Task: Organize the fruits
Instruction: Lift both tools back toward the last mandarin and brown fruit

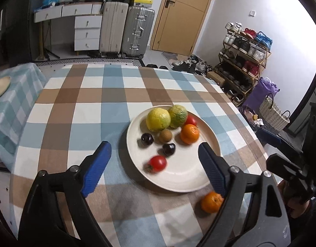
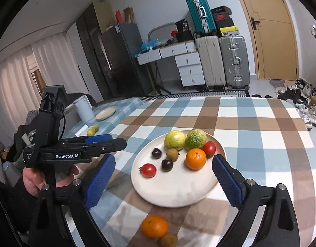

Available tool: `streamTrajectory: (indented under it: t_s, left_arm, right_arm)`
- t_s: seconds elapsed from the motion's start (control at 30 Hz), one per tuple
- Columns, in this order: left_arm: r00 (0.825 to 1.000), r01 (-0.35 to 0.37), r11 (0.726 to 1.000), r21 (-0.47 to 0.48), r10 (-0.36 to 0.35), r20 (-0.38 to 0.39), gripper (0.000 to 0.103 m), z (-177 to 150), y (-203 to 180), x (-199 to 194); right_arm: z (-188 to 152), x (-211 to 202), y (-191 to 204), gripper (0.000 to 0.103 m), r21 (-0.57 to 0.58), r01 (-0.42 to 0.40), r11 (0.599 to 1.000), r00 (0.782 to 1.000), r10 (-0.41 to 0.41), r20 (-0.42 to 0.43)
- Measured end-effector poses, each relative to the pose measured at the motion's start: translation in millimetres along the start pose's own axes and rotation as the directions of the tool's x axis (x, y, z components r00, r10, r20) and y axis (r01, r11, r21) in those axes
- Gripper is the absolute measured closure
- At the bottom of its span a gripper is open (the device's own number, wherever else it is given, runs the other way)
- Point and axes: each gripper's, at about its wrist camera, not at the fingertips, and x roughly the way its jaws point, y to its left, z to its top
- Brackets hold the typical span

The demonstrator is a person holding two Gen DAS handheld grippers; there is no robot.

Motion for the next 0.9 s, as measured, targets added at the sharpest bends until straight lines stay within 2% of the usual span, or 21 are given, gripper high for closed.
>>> streamTrajectory:
  t_s: [0.1,0.13,0.37,0.6,0.9]
  left_arm:
    - [1.000,-0.020,0.999,0.039,0.020,0.005,0.004,-9.0,-15.2,-12.0]
    - [1.000,-0.028,0.998,0.051,0.028,0.008,0.002,-12.1,-20.1,-15.8]
    - [0.999,-0.031,0.996,0.081,0.030,0.011,0.001,-37.7,-45.8,-39.4]
    - [0.999,-0.008,0.999,0.044,0.006,0.034,0.001,-65.2,-55.6,-55.7]
    - [1.000,0.017,1.000,0.004,-0.017,-0.004,0.001,-94.3,-54.3,-47.4]
  right_arm:
    - [-6.2,-16.5,2.8,0.003,0.010,0.004,1.000,1.000,-0.005,0.026]
    - [-8.2,-21.3,3.9,0.003,0.012,0.006,1.000,0.999,-0.006,0.033]
    - [-31.1,-55.9,8.2,0.001,0.049,0.008,0.999,0.997,-0.012,0.073]
    - [-51.9,-75.0,14.5,0.000,0.048,0.030,0.998,0.997,-0.033,0.074]
    - [-78.5,-68.9,13.6,0.000,0.067,0.059,0.996,0.998,-0.060,0.007]
